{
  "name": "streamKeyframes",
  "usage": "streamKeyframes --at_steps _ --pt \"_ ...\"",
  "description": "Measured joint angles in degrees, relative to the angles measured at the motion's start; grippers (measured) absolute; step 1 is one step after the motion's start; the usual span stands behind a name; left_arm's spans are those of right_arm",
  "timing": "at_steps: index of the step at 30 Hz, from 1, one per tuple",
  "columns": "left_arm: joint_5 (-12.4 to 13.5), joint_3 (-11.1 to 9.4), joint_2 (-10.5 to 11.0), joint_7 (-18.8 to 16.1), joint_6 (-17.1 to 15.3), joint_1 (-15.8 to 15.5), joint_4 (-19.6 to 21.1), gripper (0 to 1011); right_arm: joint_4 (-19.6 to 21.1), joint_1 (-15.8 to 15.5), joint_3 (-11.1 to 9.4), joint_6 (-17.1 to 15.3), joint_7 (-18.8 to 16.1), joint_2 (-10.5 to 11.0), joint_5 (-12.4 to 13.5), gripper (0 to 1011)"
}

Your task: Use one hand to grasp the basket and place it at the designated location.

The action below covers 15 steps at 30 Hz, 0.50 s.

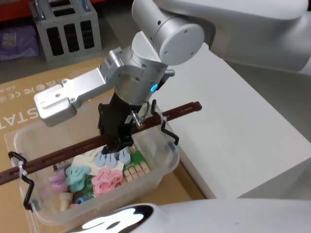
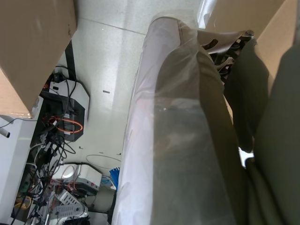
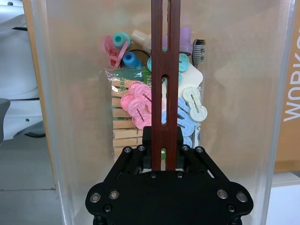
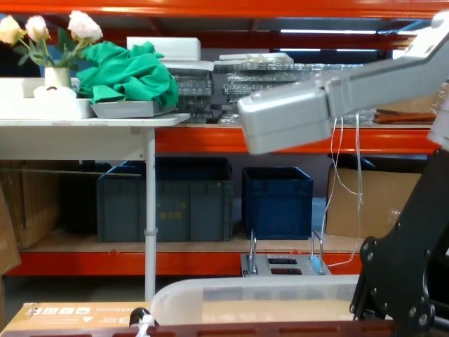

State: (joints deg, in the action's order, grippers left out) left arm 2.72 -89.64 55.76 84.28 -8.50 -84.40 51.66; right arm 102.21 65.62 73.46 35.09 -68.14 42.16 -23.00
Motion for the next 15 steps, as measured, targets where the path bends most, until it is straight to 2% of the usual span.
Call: streamKeyframes --at_steps 15 --pt "0.00 0.00 0.00 0.00 0.00 0.00 0.00 0 -0.84 -0.06 3.01 -2.68 0.26 -0.59 -2.39 227"
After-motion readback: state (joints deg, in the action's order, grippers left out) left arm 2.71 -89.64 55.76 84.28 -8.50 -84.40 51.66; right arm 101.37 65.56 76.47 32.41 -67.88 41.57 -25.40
